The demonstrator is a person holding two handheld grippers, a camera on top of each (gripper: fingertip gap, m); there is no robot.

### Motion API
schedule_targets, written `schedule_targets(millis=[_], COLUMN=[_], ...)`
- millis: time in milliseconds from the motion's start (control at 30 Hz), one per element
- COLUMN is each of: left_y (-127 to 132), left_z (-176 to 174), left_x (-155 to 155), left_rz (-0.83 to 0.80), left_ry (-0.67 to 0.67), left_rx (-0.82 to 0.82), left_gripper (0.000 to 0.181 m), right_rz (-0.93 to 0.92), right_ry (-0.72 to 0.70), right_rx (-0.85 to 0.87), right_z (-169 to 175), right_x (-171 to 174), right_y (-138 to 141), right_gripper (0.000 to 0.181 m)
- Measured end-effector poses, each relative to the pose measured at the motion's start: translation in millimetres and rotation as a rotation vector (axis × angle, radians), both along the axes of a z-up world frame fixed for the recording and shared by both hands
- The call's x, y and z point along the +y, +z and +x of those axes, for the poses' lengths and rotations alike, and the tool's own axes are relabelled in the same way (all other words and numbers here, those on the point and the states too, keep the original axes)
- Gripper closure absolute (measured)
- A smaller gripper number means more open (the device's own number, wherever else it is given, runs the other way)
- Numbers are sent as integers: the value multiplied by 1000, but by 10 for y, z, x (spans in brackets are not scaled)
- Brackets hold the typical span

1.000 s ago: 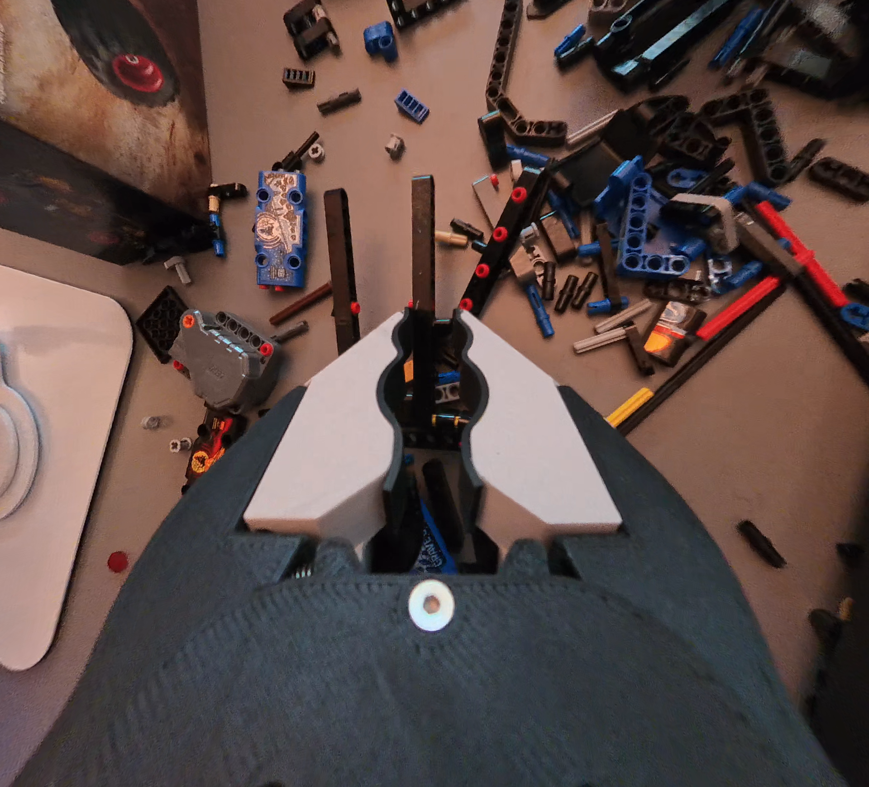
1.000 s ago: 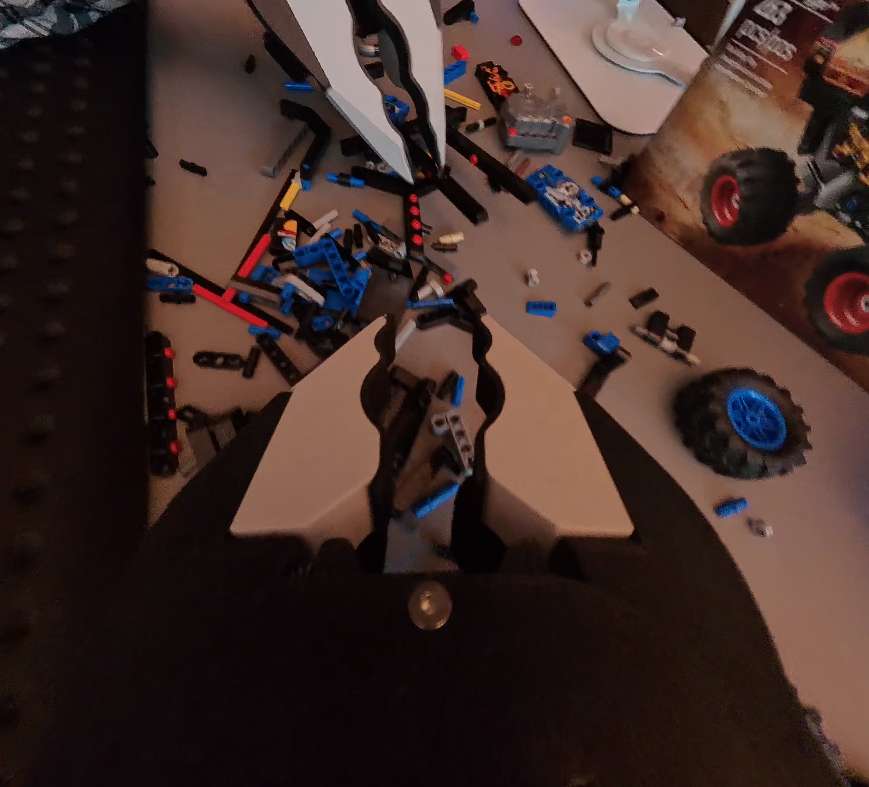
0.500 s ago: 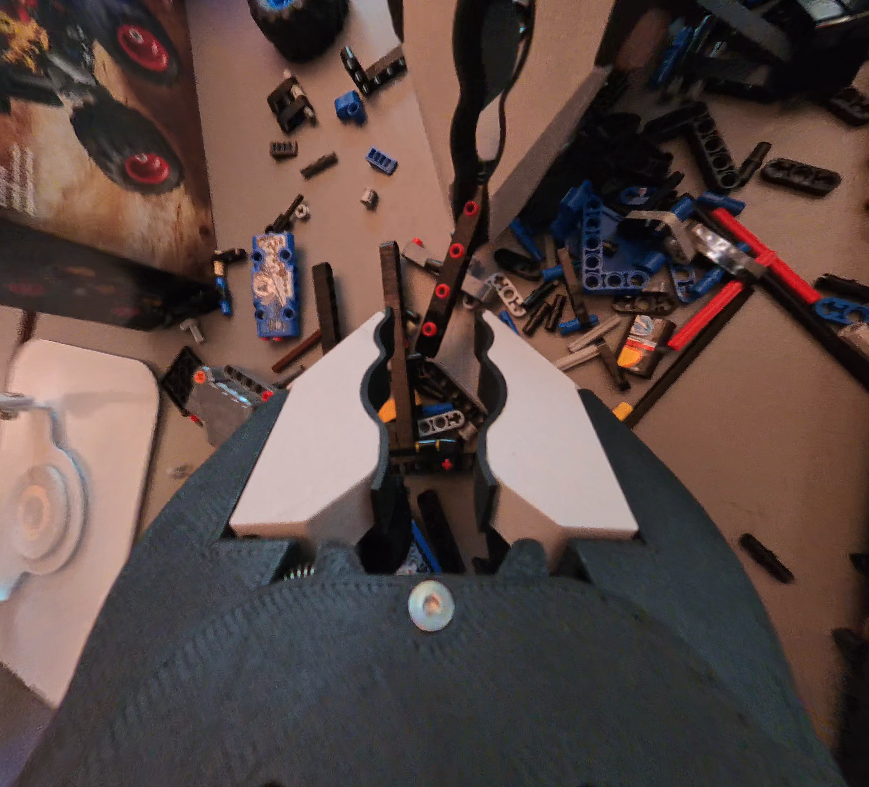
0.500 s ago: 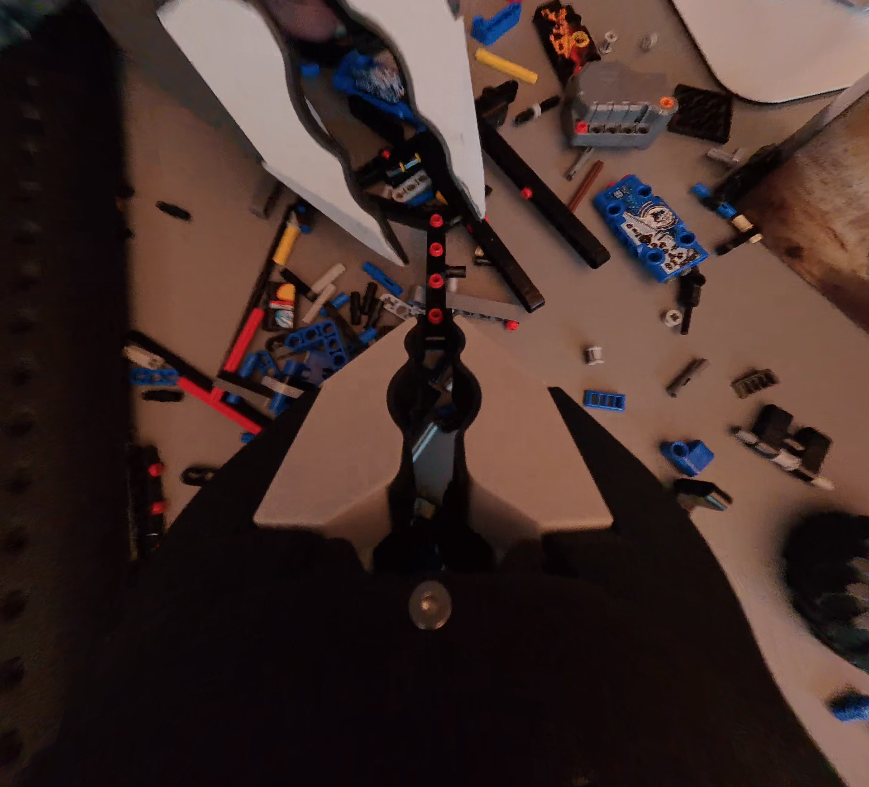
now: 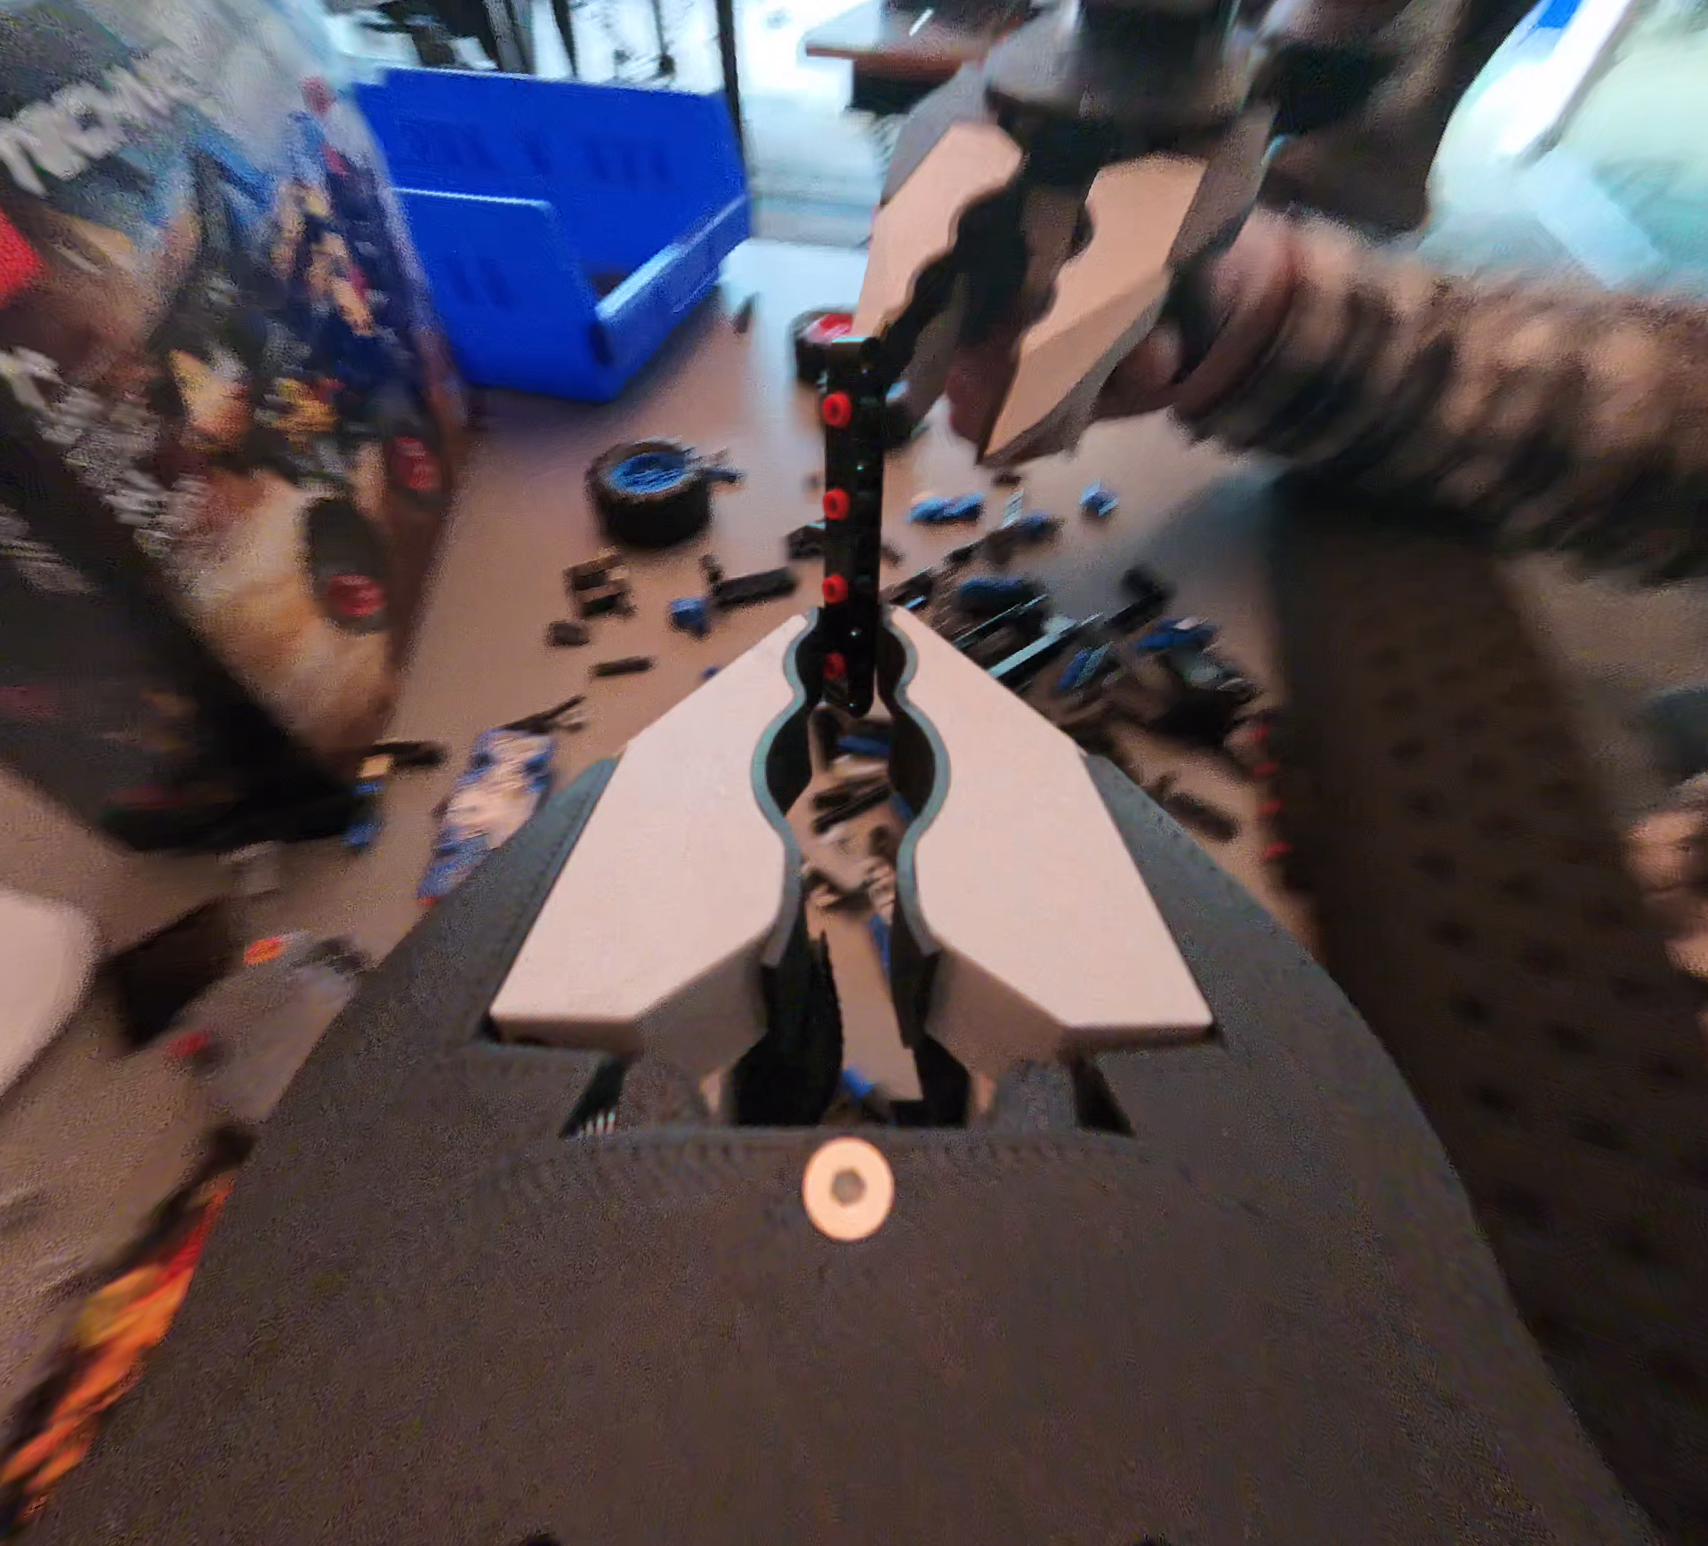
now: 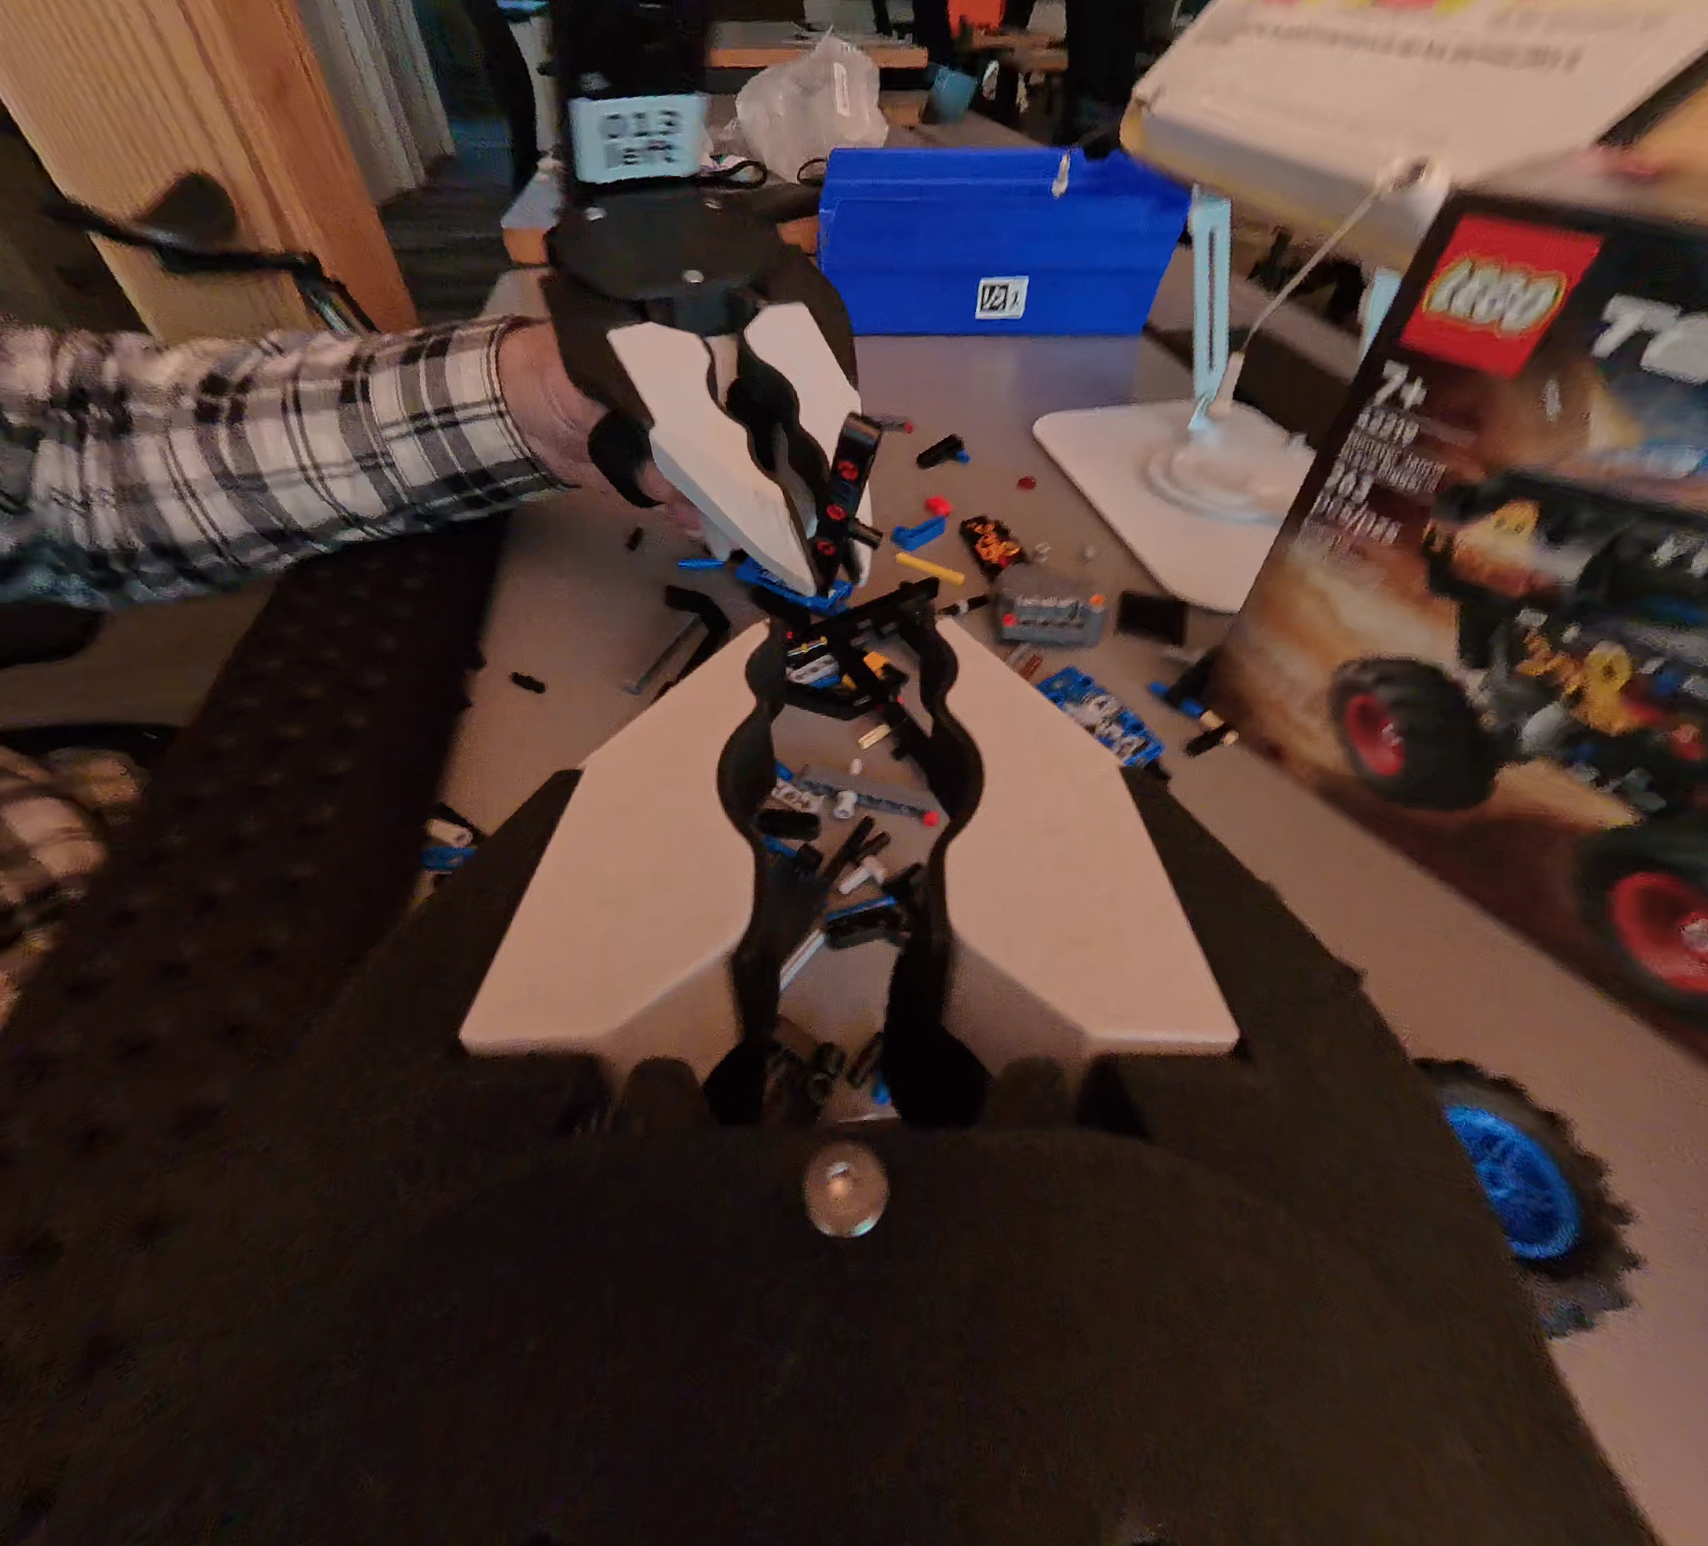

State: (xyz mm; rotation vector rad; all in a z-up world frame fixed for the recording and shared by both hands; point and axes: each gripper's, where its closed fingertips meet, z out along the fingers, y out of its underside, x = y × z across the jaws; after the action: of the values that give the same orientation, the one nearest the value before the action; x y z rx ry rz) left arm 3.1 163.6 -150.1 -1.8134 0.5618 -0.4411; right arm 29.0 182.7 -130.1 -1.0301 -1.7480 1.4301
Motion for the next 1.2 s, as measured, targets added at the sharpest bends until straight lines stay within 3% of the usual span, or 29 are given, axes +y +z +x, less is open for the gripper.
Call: schedule_targets(millis=[133, 333, 433, 700, 767, 900, 1033, 1200], left_y=[108, 142, 120, 102, 95, 98, 92, 88], left_z=[198, 352, 450, 608, 617, 501, 407, 405], left_x=[-29, -101, -183, -374, -368, -213, -94, -98], left_rz=[-2, -40, -79, -149, -142, -47, 43, 50], left_ry=[-92, -199, -280, -434, -429, -286, -166, -167], left_rx=[-156, -264, -297, -348, -336, -201, -49, -31], left_gripper=[174, 174, 174, 173, 173, 162, 171, 174], right_rz=[165, 82, 80, 42, 48, 61, 103, 177], right_ry=[-22, 30, 58, 236, 240, 156, 94, 79], right_rx=[51, 78, 73, 81, 78, 55, 60, 78], right_z=[-61, -27, -2, 163, 176, 114, 79, 89], right_x=[-151, -227, -263, -527, -531, -387, -299, -314], right_y=[-4, 73, 61, 97, 89, 48, 35, 28], right_gripper=[162, 175, 161, 176, 178, 180, 180, 179])
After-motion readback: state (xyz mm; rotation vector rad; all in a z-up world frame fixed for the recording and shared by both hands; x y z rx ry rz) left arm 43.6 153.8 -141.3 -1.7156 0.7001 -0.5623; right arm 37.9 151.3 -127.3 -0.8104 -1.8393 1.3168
